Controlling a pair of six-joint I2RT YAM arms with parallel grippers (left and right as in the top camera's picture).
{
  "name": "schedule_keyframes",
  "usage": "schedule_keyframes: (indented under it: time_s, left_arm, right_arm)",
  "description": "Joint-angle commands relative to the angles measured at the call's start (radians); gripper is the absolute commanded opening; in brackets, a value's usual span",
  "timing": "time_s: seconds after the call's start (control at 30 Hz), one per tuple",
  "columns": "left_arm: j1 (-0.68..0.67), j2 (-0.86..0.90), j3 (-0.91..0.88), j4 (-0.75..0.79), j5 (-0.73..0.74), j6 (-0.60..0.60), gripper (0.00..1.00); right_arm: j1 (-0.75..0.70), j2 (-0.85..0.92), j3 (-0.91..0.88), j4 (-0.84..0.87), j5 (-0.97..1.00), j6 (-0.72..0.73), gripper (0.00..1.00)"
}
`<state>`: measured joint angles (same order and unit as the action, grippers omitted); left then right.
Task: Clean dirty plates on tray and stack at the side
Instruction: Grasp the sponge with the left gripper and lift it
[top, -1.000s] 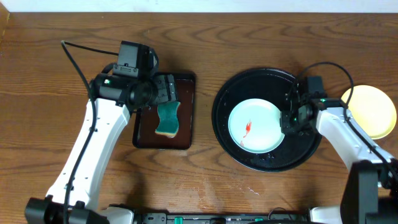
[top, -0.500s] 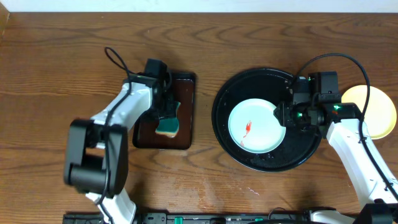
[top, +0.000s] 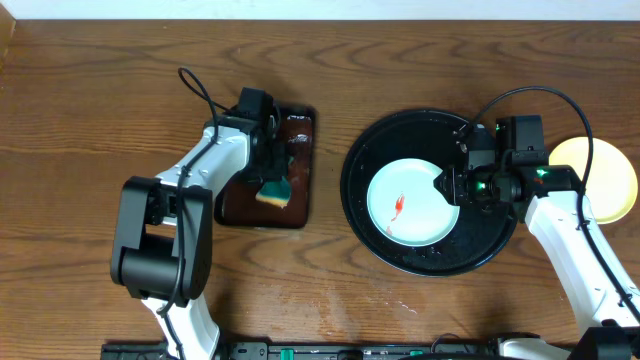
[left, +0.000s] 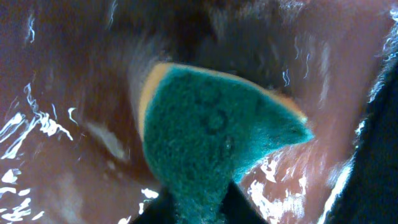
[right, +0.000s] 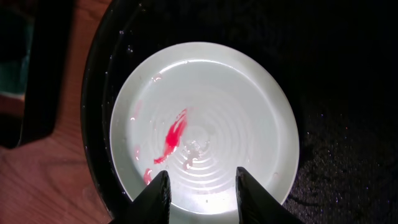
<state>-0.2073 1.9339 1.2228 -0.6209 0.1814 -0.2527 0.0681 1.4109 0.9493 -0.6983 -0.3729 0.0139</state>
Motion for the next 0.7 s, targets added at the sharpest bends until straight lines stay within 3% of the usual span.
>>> schedule_keyframes:
  time_s: [0.0, 0.23, 0.53, 0.57, 0.63, 0.67]
  left_arm:
    - [0.003, -0.035, -0.003, -0.109, -0.051, 0.028, 0.39]
    - [-0.011, -0.11, -0.023, -0.18, -0.051, 0.027, 0.46]
    - [-0.05, -0.034, -0.166, -0.01, -0.051, -0.012, 0.44]
    - [-0.051, -0.026, -0.175, 0.001, -0.051, -0.019, 0.36]
    - [-0.051, -0.018, -0.175, -0.006, -0.051, -0.019, 0.09]
    - [-0.051, -0.019, -0.175, -0.011, -0.051, -0.019, 0.08]
  right_arm:
    - [0.009, -0.01, 0.018, -0.002, -0.021, -0.015, 0.32]
    - [0.009, -0.01, 0.018, -0.001, -0.021, -0.015, 0.33]
    - [0.008, -0.01, 0.018, 0.0, 0.098, 0.085, 0.37]
    - [0.008, -0.01, 0.018, 0.0, 0.122, 0.099, 0.37]
    - [0.007, -0.01, 0.018, 0.003, 0.148, 0.116, 0.38]
    - [0.004, -0.01, 0.018, 0.004, 0.151, 0.122, 0.38]
